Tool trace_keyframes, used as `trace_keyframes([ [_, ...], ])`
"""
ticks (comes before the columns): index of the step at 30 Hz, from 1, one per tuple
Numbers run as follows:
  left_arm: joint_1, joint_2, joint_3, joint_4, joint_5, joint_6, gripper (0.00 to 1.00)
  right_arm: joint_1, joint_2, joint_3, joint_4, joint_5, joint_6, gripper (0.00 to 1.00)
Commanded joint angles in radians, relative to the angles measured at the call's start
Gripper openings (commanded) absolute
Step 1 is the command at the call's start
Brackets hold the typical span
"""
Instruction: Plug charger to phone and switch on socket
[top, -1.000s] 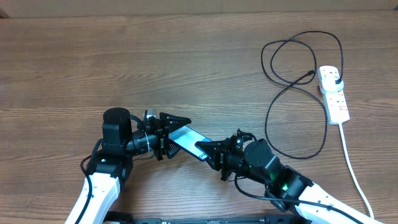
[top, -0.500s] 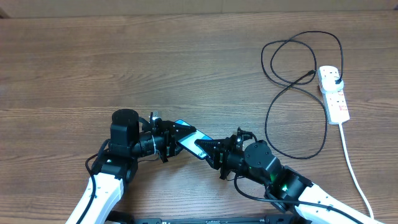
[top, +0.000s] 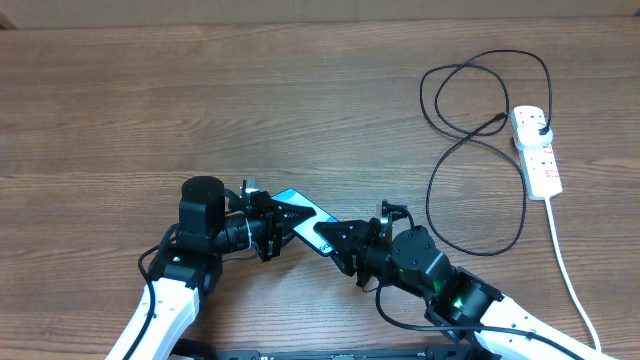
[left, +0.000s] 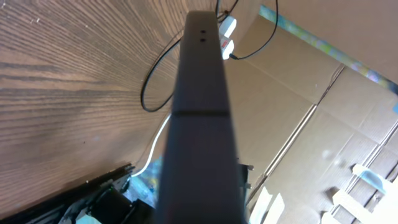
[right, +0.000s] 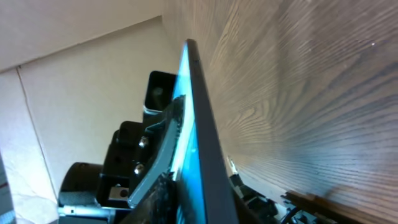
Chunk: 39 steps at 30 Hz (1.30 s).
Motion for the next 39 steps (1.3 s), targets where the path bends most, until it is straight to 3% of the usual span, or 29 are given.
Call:
trace_keyframes([
  [1, -0.004, -0.002, 0.007, 0.008, -0.053, 0.101, 0.04, 0.010, -0.002, 0.008, -0.030, -0.003, -0.056, 0.27],
  [4, -0.004, -0.002, 0.007, -0.041, -0.137, 0.195, 0.07, 0.009, -0.002, 0.008, -0.075, 0.071, -0.155, 0.36],
  [8, -0.004, -0.002, 0.007, -0.201, -0.248, 0.243, 0.04, 0.008, -0.002, 0.008, -0.107, 0.225, -0.492, 0.49],
  [12, -0.004, -0.002, 0.007, -0.335, -0.307, 0.298, 0.04, 0.008, -0.002, 0.008, -0.130, 0.331, -0.770, 0.77],
  [15, -0.004, -0.002, 0.007, -0.399, -0.320, 0.360, 0.04, 0.003, -0.002, 0.010, -0.154, 0.397, -0.858, 0.90],
  [21, -0.005, -0.002, 0.007, -0.444, -0.332, 0.391, 0.05, -0.128, -0.002, 0.089, -0.389, 0.415, -0.861, 1.00],
  [29, -0.005, -0.002, 0.007, -0.445, -0.349, 0.391, 0.04, -0.458, 0.028, 0.298, -0.670, 0.375, -1.019, 1.00],
  [34, -0.005, -0.002, 0.007, -0.444, -0.351, 0.390, 0.04, -0.643, 0.167, 0.467, -0.807, 0.333, -1.134, 1.00],
  [39, -0.005, -0.002, 0.007, -0.444, -0.349, 0.386, 0.04, -0.756, 0.363, 0.620, -0.831, 0.340, -1.205, 1.00],
])
